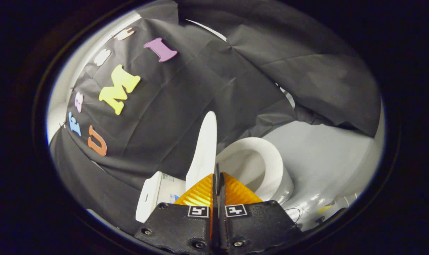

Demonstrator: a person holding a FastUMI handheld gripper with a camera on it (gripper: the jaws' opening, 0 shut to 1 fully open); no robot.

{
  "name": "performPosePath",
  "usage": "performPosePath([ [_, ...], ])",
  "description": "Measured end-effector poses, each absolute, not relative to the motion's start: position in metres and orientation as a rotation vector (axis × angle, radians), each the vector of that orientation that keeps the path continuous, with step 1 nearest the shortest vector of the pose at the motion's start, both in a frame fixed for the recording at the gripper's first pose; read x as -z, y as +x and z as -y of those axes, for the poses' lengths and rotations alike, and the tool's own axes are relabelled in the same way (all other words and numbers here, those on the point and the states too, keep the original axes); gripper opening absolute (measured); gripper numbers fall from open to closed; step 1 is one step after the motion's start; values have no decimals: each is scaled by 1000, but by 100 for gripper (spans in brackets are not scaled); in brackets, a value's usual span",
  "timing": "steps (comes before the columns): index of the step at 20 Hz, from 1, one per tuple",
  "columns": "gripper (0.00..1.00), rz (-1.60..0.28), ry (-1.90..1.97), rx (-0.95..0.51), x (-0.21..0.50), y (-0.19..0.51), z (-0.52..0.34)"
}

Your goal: Open the toilet lid.

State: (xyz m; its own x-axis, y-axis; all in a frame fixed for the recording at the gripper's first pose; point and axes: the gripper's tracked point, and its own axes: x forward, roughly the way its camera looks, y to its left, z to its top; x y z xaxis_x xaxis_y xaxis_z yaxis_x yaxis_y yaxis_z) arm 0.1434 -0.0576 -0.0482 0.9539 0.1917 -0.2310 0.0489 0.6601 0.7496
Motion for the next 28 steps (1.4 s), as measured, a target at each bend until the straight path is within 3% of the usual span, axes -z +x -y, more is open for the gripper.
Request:
performPosePath([
  [28,4,-169,526,-31,-40,135,-28],
])
